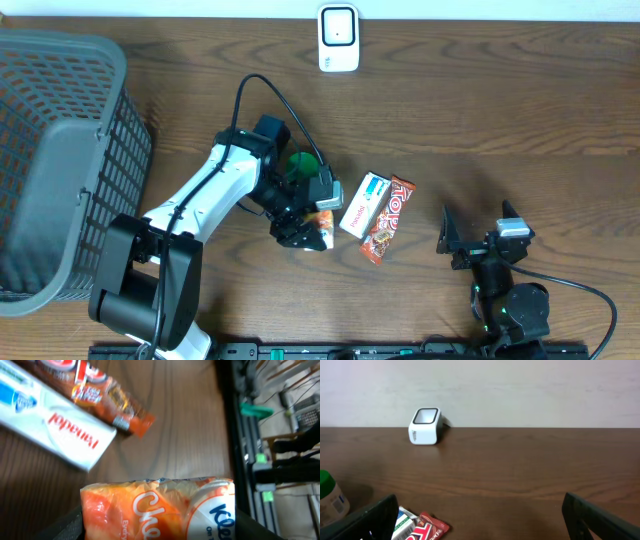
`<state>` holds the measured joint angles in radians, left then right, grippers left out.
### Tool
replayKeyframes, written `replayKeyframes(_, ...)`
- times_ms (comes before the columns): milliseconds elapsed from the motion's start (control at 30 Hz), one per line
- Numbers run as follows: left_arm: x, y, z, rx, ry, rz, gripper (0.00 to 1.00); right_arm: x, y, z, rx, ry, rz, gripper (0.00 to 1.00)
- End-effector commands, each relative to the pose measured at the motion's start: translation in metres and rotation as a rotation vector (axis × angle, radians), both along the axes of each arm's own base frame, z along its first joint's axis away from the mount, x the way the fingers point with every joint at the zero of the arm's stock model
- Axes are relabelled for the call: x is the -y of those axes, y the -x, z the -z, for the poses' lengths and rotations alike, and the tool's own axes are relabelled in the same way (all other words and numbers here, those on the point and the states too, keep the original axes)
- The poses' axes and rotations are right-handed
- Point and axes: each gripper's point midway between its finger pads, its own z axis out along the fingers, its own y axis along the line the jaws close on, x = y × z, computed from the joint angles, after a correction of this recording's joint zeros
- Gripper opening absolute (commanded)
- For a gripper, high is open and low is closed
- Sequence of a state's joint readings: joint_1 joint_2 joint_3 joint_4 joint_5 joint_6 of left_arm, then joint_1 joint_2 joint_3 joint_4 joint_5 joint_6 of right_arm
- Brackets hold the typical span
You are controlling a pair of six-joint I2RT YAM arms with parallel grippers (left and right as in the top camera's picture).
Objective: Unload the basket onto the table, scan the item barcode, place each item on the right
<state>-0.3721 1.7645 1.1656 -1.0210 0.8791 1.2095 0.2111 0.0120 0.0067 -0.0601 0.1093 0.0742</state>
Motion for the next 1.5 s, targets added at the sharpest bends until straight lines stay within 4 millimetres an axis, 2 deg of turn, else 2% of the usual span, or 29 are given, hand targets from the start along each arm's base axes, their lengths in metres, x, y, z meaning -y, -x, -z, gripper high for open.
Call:
replayKeyframes(0, -0.014, -0.005, 0.015, 0.054, -0.112, 0.014, 0.68, 0.0, 0.0, 0.0, 0.002, 0.008, -0.001, 0.99)
replayKeyframes(167, -0.013, -0.016, 0.021, 0.114, -0.107, 0.013, 0.68, 0.0, 0.0, 0.0, 0.002, 0.008, -0.001, 0.99)
replayKeyframes(333, -0.018, -0.026, 0.043, 0.202, -0.148, 0.018, 0.68, 0.0, 0.0, 0.0, 0.002, 0.008, -0.001, 0.99)
replayKeyframes(833, -0.021, -0.006, 0.088, 0.2, -0.178, 0.051, 0.68, 0.0, 0.0, 0.0, 0.002, 0.008, -0.001, 0.99)
replayKeyframes(867, -0.022, -0.004, 0.092, 0.189, -0.185, 0.052, 0.7, 0.0, 0.0, 0.0, 0.002, 0.008, -0.001, 0.99)
replayKeyframes(900, -0.024, -0.003, 0.094, 0.183, -0.194, 0.054, 0.89, 0.0, 0.0, 0.0, 0.002, 0.008, -0.001, 0.99)
replayKeyframes(933, -0.026, -0.003, 0.097, 0.181, -0.207, 0.055, 0.99, 0.0, 0.0, 0.0, 0.003, 0.008, -0.001, 0.99)
replayKeyframes(1067, -0.032, -0.007, 0.1, 0.206, -0.254, 0.059, 0.99, 0.0, 0.0, 0.0, 0.002, 0.008, -0.001, 0.99)
replayKeyframes(1167, -0.037, -0.011, 0.096, 0.209, -0.298, 0.015, 0.99, 0.0, 0.0, 0.0, 0.002, 0.008, -0.001, 0.99)
replayKeyframes(1300, -0.034, -0.016, 0.07, 0.24, -0.285, -0.058, 0.99, 0.0, 0.0, 0.0, 0.002, 0.008, -0.001, 0.99)
replayKeyframes(1367, -0.031, -0.016, 0.049, 0.294, -0.26, -0.06, 0.99, 0.0, 0.0, 0.0, 0.002, 0.008, -0.001, 0.99)
replayKeyframes(1467, -0.024, -0.019, 0.008, 0.428, -0.193, -0.07, 0.99, 0.0, 0.0, 0.0, 0.002, 0.008, -0.001, 0.99)
